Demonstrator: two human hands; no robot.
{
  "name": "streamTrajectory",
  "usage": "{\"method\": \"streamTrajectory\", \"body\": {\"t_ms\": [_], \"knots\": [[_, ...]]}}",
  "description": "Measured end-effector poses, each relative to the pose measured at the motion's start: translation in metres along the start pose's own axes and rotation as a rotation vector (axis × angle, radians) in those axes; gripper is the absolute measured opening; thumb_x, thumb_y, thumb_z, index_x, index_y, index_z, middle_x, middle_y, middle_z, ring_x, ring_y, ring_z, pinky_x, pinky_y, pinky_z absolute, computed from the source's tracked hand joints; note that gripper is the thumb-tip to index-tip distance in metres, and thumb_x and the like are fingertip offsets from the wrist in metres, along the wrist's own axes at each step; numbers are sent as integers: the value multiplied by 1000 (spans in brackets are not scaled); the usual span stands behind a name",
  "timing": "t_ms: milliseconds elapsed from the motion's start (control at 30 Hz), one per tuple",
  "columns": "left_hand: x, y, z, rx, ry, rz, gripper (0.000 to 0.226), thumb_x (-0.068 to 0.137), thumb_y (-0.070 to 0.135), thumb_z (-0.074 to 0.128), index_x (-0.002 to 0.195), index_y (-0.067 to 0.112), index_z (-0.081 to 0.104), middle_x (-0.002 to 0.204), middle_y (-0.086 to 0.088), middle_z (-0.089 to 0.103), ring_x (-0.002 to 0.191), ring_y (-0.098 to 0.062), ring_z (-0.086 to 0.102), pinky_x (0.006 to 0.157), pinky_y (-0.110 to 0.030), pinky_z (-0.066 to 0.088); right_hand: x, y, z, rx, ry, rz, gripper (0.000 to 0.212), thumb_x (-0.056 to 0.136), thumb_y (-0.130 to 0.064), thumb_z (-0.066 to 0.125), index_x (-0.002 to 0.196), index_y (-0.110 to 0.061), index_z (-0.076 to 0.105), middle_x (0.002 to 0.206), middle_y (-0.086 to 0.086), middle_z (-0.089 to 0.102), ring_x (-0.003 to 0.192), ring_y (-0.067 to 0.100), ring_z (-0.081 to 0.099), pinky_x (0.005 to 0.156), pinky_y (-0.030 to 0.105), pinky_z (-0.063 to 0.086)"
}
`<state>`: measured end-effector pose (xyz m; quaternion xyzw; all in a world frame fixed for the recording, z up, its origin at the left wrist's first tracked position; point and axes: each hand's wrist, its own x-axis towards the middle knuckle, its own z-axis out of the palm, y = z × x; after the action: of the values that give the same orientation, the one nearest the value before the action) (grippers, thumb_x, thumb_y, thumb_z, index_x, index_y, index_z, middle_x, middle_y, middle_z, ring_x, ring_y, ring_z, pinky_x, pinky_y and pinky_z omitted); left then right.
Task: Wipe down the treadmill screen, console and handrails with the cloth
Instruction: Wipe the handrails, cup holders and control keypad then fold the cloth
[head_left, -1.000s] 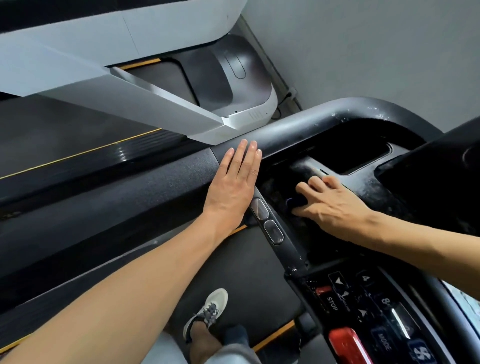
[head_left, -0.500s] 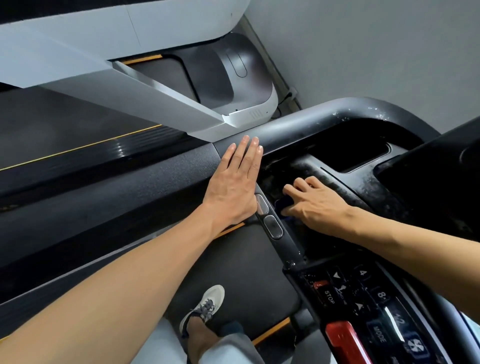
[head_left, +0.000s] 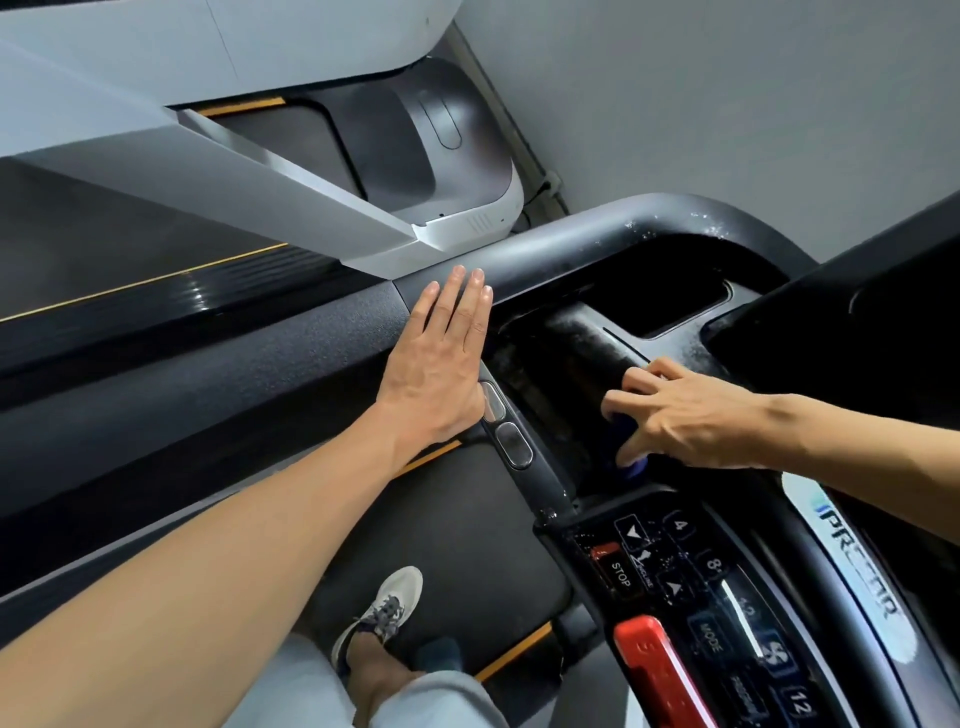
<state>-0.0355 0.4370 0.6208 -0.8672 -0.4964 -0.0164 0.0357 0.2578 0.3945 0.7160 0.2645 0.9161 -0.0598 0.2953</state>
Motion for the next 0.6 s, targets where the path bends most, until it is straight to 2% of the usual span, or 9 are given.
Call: {"method": "streamTrajectory", "body": {"t_ms": [67, 133, 233, 300, 400, 533, 600], "knots": [[0, 0, -1, -2, -1, -2, 96, 92, 46, 47, 159, -1, -4, 168, -20, -7, 155, -36, -11, 125, -52, 4, 9, -6, 2, -5, 41, 8, 35, 89, -31, 37, 102, -49, 64, 112, -10, 47, 97, 19, 42, 87, 37, 38], [1, 0, -2, 10, -7, 2, 96, 92, 47, 46, 159, -1, -4, 168, -20, -7, 155, -36, -11, 125, -52, 3, 35, -18, 8, -11, 32, -12, 24, 91, -31, 52, 101, -47, 67, 110, -8, 48, 98, 20, 42, 89, 38, 39], [1, 0, -3, 9, -14, 8, 95, 92, 48, 45, 159, -1, -2, 168, -20, -6, 155, -36, -11, 125, -51, 3, 36, -16, 5, -18, 45, 2, 25, 91, -29, 59, 106, -48, 66, 114, -7, 47, 100, 20, 42, 90, 36, 37], [1, 0, -3, 6, -7, 6, 94, 92, 45, 46, 159, -2, -1, 168, -20, -6, 155, -36, -10, 126, -51, 3, 11, -6, -1, -33, 60, 44, 27, 90, -27, 56, 107, -47, 63, 116, -7, 47, 99, 21, 43, 88, 35, 34], [1, 1, -2, -6, -6, 2, 93, 91, 41, 45, 159, -2, 0, 168, -21, -5, 156, -36, -9, 126, -51, 3, -2, -2, 0, -29, 164, 111, 30, 92, -33, 41, 113, -44, 59, 117, -4, 49, 100, 22, 46, 88, 37, 38], [1, 2, -2, -18, -16, -9, 94, 88, 41, 47, 160, -1, 3, 168, -19, -3, 156, -35, -7, 126, -50, 2, 38, -16, 11, -45, 103, 45, 24, 88, -46, 62, 109, -36, 59, 109, -3, 51, 101, 23, 49, 91, 37, 39], [1, 2, -3, -19, -24, -7, 94, 88, 40, 47, 160, -1, 3, 169, -19, -3, 156, -35, -7, 126, -50, 2, 25, -6, 4, -19, 85, 18, 18, 90, -47, 59, 104, -37, 58, 107, -6, 49, 102, 21, 47, 91, 36, 37]]}}
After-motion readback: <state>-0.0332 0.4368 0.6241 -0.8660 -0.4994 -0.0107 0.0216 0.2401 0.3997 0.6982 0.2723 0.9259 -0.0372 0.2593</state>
